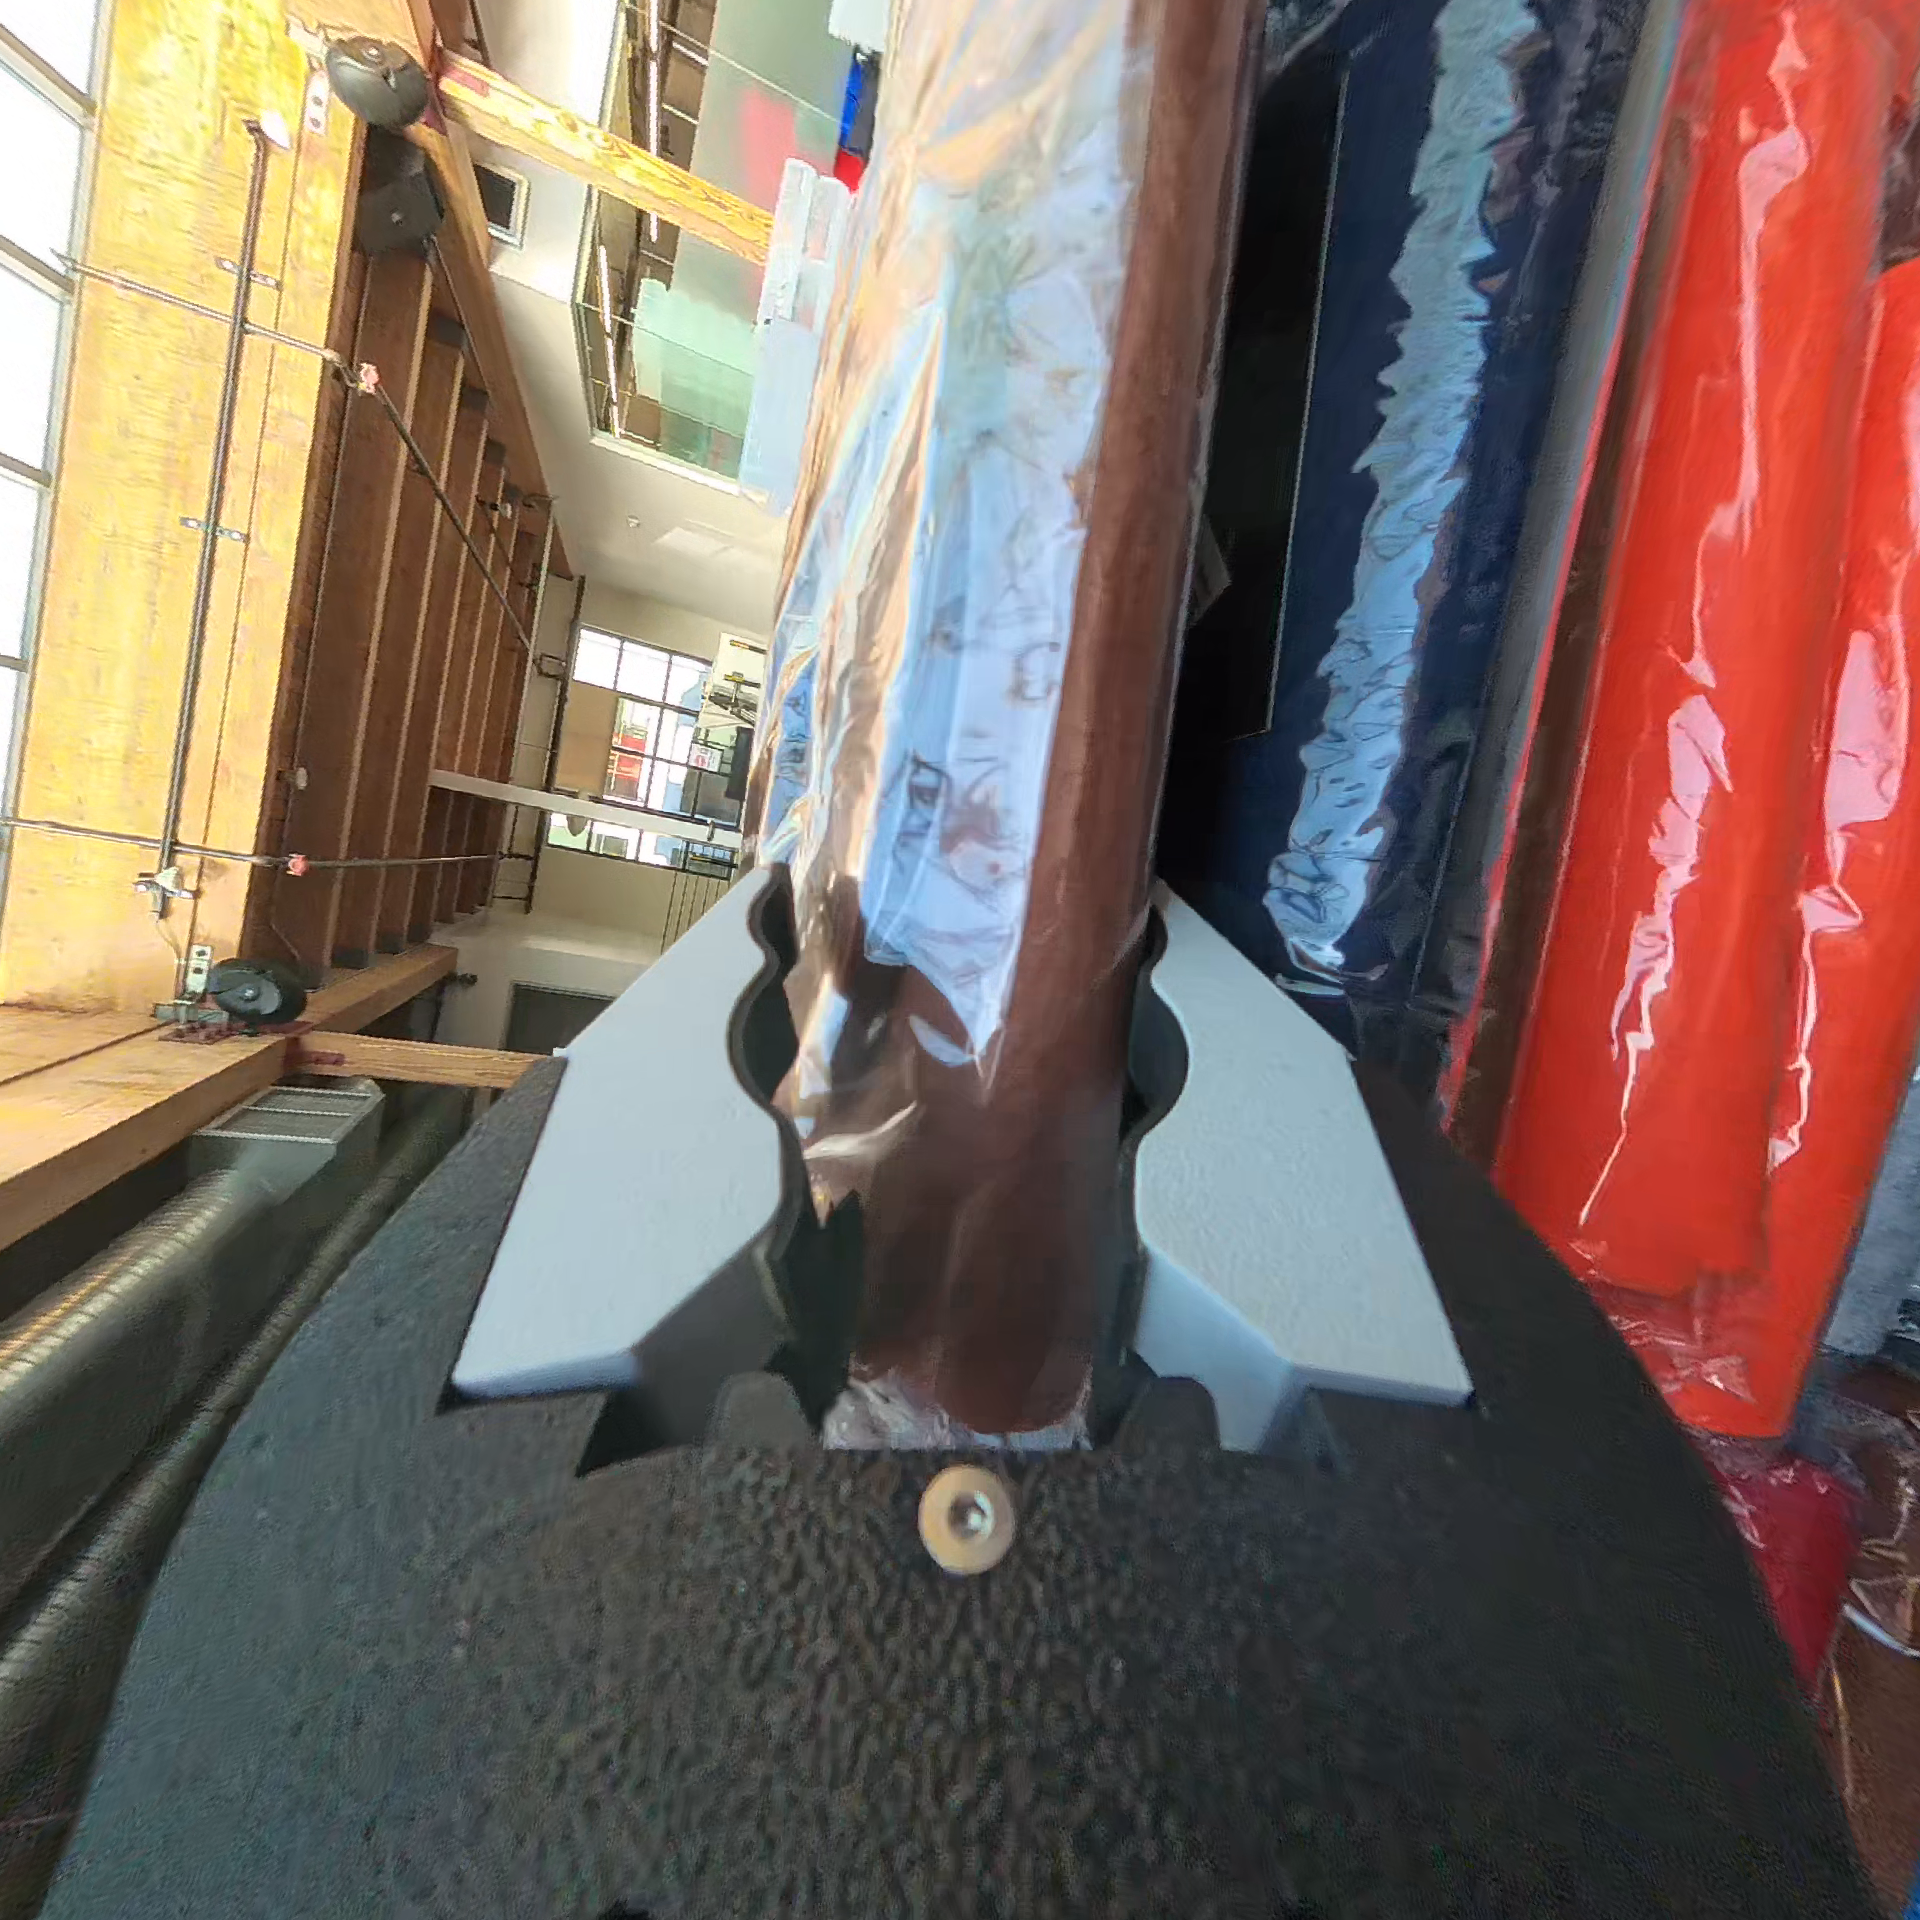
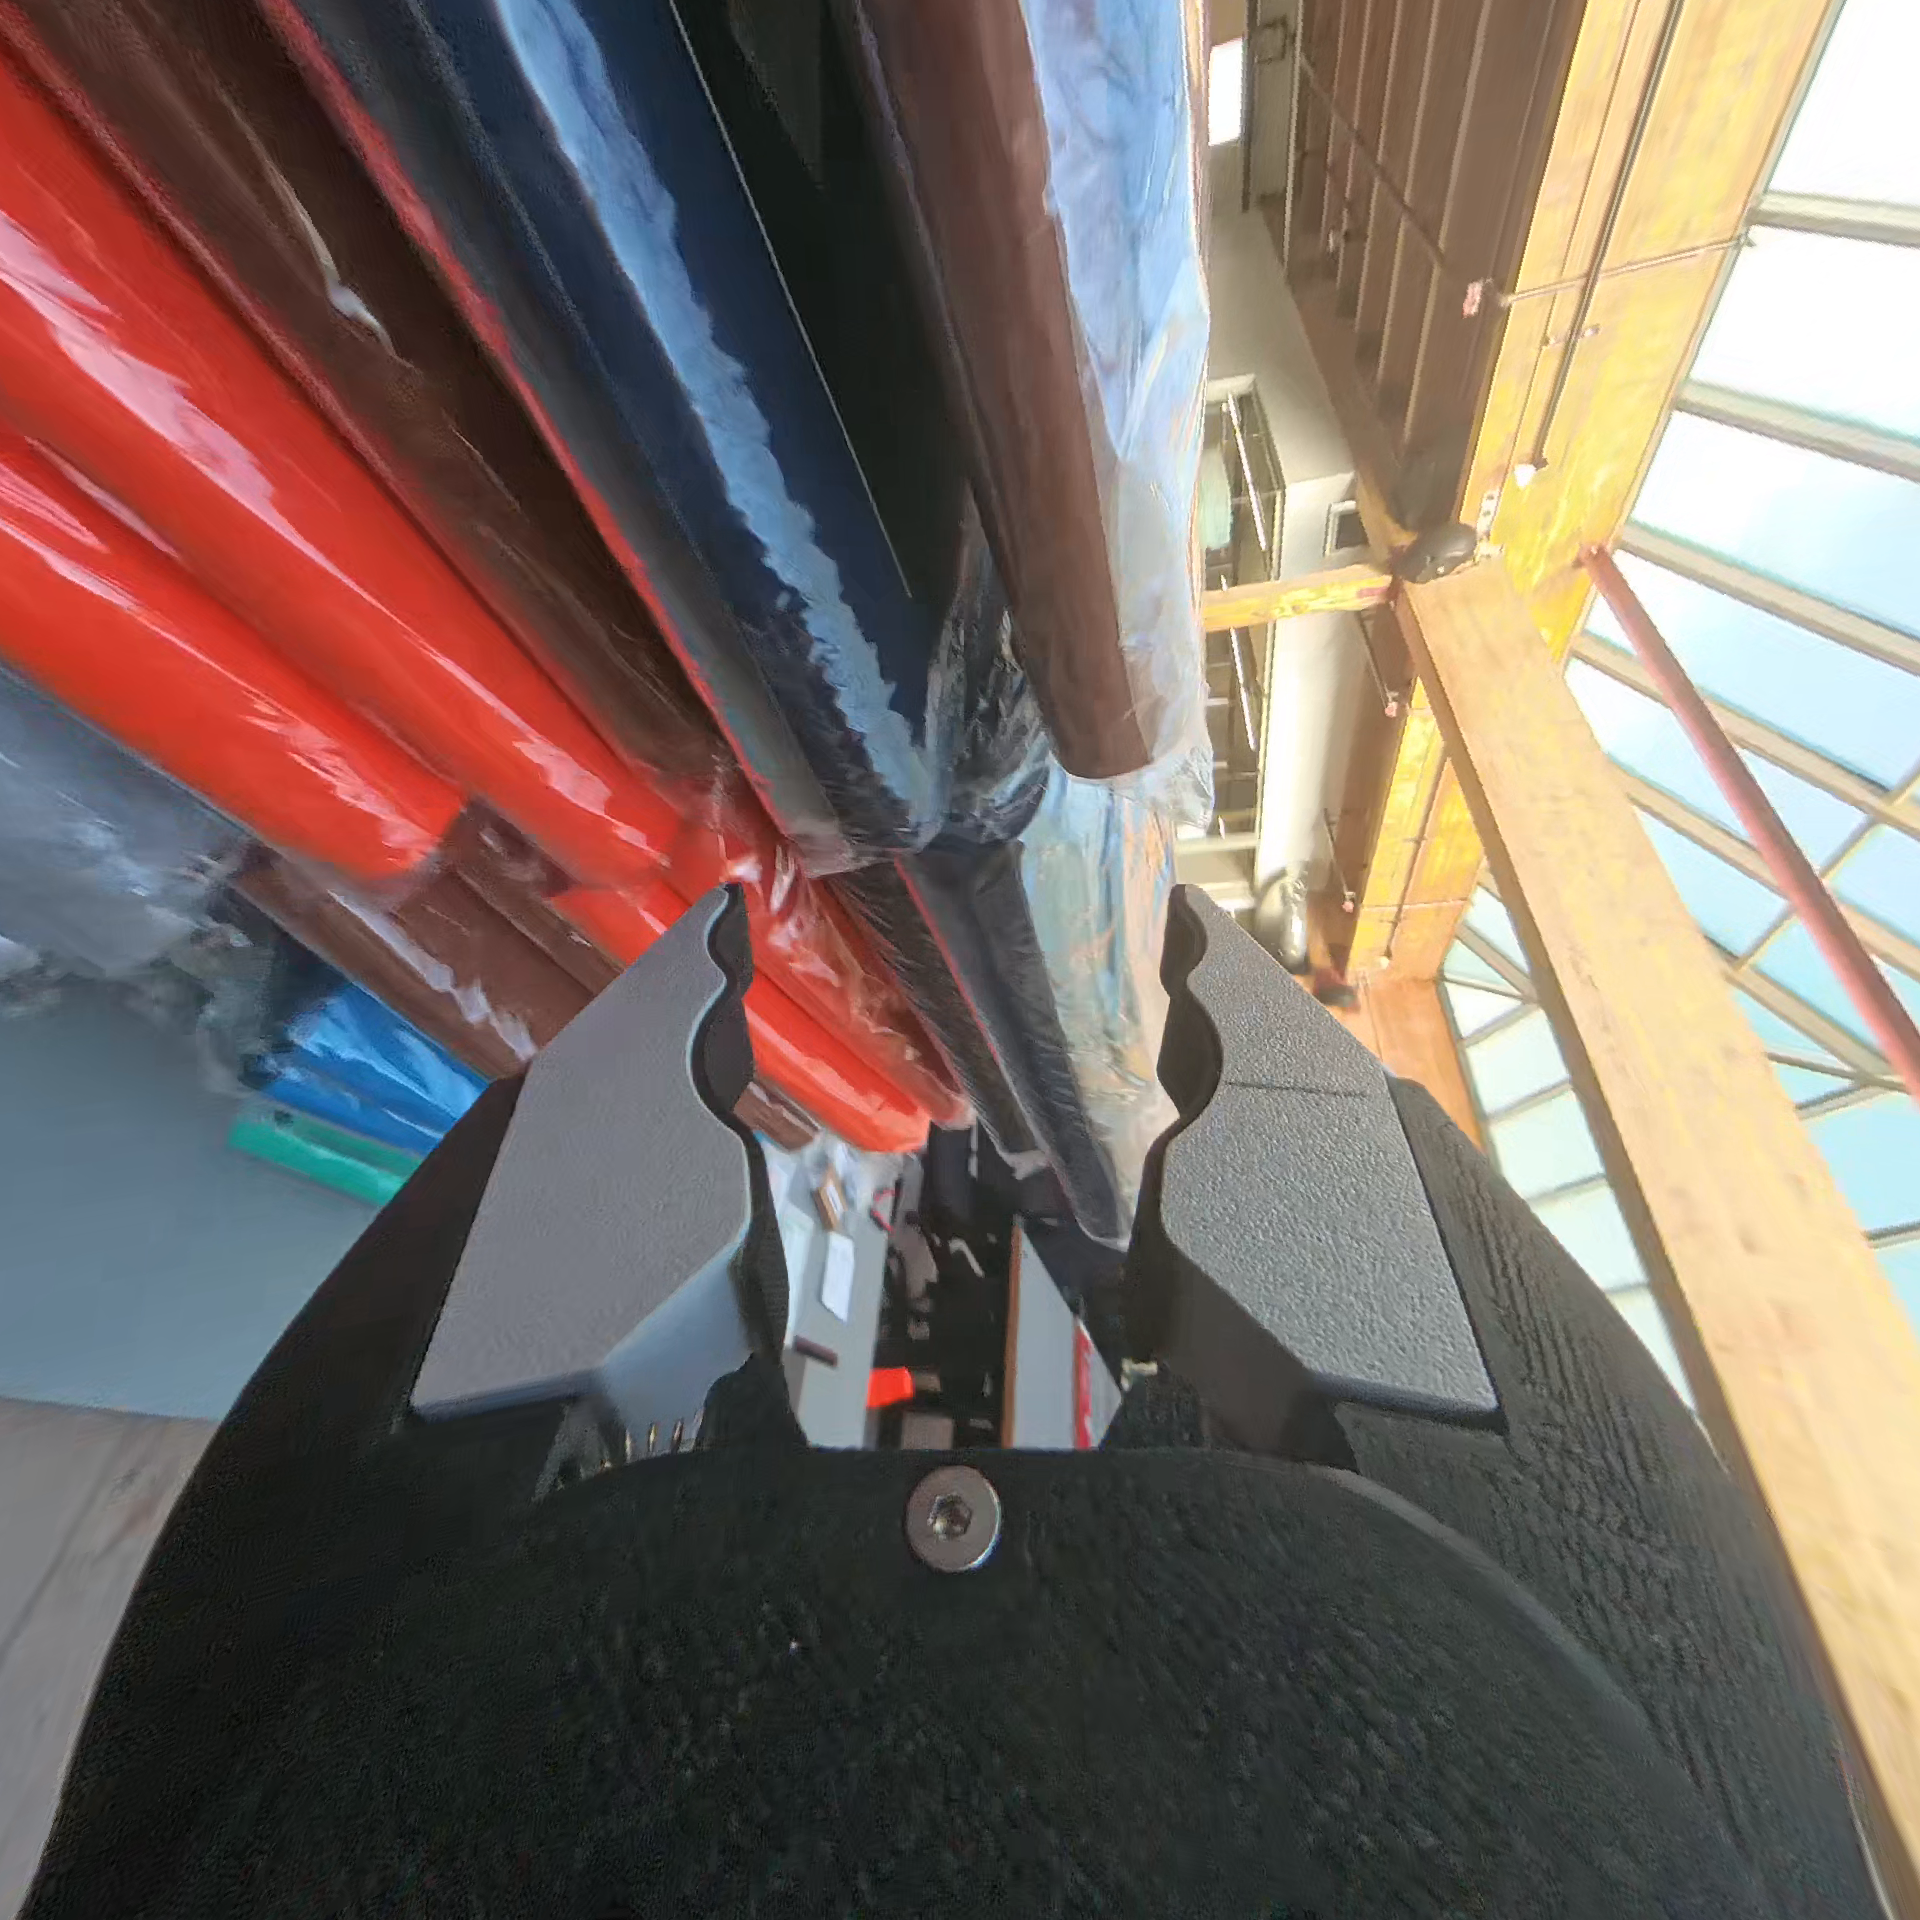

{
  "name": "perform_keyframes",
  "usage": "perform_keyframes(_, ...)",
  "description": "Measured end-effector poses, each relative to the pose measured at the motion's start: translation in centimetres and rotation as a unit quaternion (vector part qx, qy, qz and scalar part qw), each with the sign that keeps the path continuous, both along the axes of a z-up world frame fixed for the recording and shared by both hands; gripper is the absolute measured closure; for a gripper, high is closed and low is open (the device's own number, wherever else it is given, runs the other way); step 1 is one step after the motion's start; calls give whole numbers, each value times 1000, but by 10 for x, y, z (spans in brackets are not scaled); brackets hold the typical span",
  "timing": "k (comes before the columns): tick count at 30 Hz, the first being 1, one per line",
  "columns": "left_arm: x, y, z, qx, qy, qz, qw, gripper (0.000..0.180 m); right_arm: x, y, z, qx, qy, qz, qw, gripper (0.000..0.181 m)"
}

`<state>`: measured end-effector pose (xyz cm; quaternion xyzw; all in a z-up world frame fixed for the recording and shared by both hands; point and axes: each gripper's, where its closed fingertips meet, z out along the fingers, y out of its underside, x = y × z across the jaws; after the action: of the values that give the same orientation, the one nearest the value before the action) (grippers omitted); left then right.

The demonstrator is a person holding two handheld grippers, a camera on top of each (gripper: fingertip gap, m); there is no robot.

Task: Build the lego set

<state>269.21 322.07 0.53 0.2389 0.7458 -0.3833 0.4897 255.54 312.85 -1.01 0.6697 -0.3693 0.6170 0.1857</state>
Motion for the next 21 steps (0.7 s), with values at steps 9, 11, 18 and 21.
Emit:
perform_keyframes(9,-22,146,58,-167,-16,-91,982,91,39,168,0,-94,-152,235,955,124)
perform_keyframes(11,-10,215,50,-193,-42,-95,976,98,61,215,-26,-65,-134,284,947,124)
perform_keyframes(18,89,454,-19,-283,76,11,956,120,147,415,-124,118,-52,479,868,117)
perform_keyframes(21,124,518,-80,-214,119,83,966,113,180,504,-159,140,-5,538,831,113)
